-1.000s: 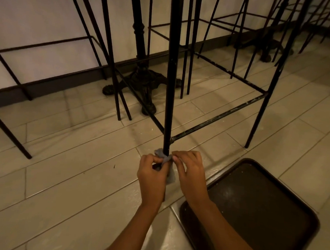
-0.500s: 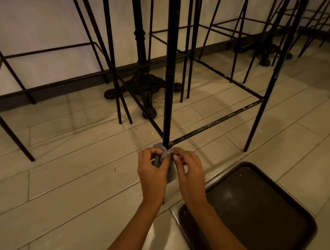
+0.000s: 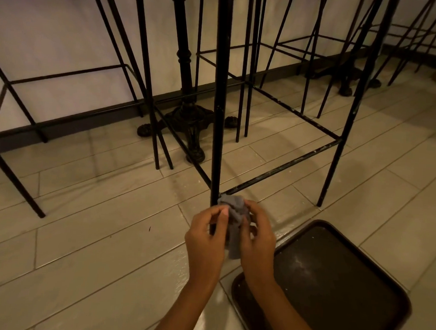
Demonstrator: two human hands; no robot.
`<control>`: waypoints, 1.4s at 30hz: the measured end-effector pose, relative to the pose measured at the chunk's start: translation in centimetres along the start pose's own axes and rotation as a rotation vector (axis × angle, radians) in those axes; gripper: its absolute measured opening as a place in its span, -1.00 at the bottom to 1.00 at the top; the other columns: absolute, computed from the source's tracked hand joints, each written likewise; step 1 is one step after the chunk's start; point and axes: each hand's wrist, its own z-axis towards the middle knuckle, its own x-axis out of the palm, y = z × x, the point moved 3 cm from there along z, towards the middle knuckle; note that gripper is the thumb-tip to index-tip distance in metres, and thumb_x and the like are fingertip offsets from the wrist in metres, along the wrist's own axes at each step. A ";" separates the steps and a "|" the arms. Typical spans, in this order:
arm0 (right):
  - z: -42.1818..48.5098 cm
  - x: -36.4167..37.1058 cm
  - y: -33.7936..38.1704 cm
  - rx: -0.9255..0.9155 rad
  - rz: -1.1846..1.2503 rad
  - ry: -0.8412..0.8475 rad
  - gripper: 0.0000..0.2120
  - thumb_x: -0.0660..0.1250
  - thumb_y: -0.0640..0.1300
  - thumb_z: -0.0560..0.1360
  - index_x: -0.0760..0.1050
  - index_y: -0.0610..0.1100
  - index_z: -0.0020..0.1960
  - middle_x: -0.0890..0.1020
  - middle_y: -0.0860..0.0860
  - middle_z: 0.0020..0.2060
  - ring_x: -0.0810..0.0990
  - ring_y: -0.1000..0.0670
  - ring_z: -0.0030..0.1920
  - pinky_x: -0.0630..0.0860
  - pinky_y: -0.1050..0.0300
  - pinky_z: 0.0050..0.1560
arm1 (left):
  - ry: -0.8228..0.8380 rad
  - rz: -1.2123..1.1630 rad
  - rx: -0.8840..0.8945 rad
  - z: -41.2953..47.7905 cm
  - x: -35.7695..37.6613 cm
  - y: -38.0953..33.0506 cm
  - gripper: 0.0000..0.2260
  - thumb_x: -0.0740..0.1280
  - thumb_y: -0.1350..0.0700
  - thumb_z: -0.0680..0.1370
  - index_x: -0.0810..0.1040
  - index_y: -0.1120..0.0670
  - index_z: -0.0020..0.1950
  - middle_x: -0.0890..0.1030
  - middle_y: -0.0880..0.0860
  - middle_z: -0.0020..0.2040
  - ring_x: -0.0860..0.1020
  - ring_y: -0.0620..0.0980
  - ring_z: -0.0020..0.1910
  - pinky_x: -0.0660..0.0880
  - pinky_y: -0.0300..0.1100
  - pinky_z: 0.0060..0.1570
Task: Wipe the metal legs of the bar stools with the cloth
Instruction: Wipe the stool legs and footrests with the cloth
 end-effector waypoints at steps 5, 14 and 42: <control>3.3 -1.7 2.2 -0.189 -0.053 -0.191 -0.66 0.19 -0.37 0.53 0.39 -0.07 0.23 0.48 -0.01 0.06 0.48 0.27 0.02 0.45 0.39 0.04 | -0.093 0.020 0.125 1.5 0.0 -1.0 -0.67 0.27 0.11 0.55 0.40 0.05 0.31 0.47 -0.07 0.20 0.46 -0.20 0.15 0.43 -0.37 0.15; 4.2 3.1 2.5 -0.331 -0.439 0.123 -0.45 -0.02 0.19 0.53 0.37 -0.10 0.36 0.48 -0.11 0.23 0.35 -0.01 0.17 0.44 0.16 0.13 | -0.097 0.008 0.191 5.0 1.7 -1.4 -0.74 0.15 0.14 0.61 0.47 0.12 0.27 0.52 0.03 0.11 0.51 -0.33 0.03 0.44 -0.50 0.00; 5.7 1.9 0.4 -0.395 -0.698 -0.005 -0.78 0.25 -0.08 0.48 0.59 -0.11 0.04 0.56 -0.11 0.02 0.41 -0.13 0.17 0.46 -0.11 0.19 | -0.147 0.077 0.293 4.4 2.6 -0.3 -0.62 0.22 0.22 0.57 0.30 0.07 0.38 0.48 0.06 0.11 0.49 -0.35 0.05 0.45 -0.47 0.07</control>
